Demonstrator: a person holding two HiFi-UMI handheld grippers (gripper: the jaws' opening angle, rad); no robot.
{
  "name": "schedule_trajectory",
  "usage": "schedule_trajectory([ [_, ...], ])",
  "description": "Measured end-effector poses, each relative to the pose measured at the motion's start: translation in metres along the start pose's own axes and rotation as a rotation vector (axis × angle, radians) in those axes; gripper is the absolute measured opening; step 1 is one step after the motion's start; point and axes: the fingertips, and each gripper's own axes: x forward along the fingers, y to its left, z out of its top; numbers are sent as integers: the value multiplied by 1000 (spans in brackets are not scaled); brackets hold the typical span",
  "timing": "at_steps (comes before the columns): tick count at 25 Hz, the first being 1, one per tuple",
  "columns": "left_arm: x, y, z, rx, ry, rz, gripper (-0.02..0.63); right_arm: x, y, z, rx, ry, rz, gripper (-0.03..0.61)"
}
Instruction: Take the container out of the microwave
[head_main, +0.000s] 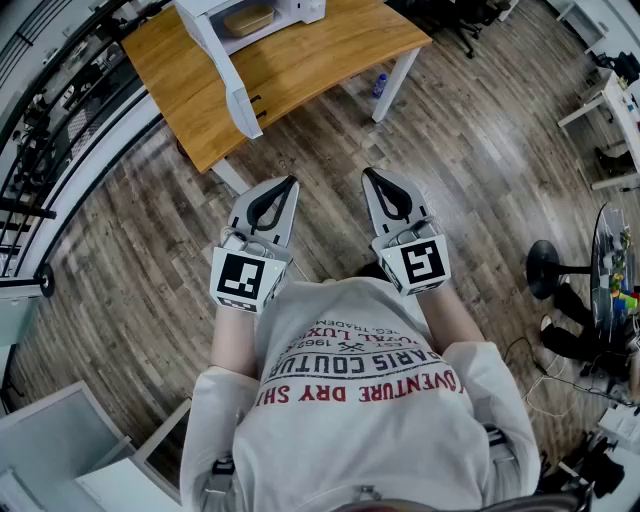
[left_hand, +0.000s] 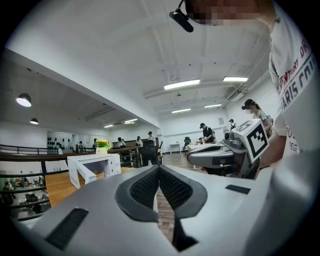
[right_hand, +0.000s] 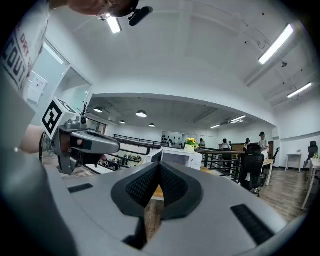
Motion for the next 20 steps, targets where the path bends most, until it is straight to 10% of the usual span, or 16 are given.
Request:
schedule_trajectory([
  [18, 16, 5, -5, -30, -7, -4, 17, 5, -15, 3, -31, -30, -27, 38],
  [20, 18, 8, -4, -35, -10, 6, 17, 7, -22, 5, -40, -36, -31, 183],
])
